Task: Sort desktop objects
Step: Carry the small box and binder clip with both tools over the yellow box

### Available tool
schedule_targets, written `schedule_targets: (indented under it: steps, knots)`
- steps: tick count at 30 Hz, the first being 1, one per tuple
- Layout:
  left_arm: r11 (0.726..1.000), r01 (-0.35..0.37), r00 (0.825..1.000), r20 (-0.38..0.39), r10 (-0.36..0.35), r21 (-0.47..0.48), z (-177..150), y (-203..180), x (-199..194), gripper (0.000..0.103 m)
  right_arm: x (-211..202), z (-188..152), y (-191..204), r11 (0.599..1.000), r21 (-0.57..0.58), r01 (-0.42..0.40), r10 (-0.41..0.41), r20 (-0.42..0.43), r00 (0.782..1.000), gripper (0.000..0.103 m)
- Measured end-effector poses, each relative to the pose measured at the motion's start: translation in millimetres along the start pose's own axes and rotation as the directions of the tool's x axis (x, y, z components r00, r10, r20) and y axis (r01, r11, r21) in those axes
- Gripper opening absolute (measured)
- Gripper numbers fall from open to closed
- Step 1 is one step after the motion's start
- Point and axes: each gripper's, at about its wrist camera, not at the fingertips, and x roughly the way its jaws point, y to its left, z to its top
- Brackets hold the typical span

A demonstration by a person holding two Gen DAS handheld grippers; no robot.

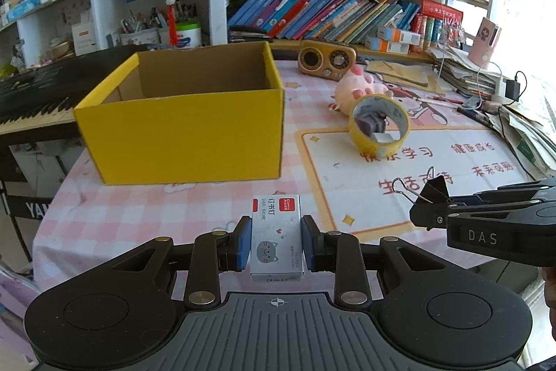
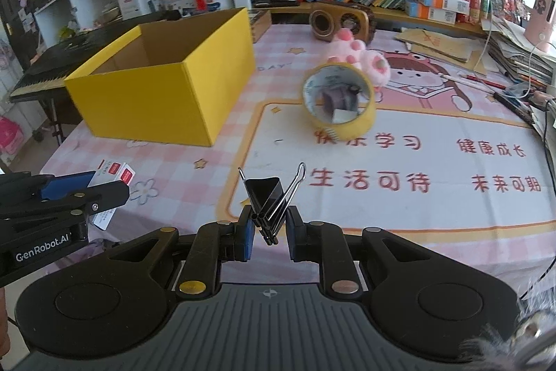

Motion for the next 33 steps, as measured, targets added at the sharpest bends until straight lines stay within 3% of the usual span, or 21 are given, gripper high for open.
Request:
schedule_targets:
  steps: [20,27,33]
  knots:
    - [0.995,-0.06,0.998,0.017,0.062,-0.076,-15,51,-21,0.028,9,6,61,0.991,-0.113,-0.077,0.076,-0.013,0.997,0.017]
    - [0.995,-0.059,0.998,0.023,0.061,-0.079,-10,59,-18,0.028,12,21,69,0.988,-0.126,-0.092,0.093,0.003,0.996,0.017]
    - [0.996,-0.061,0.996,0.059,0.065,-0.066,9,69,-16,0.028,10,50,73,0.985,-0.134,-0.107,0.116,0.063,0.991,0.017]
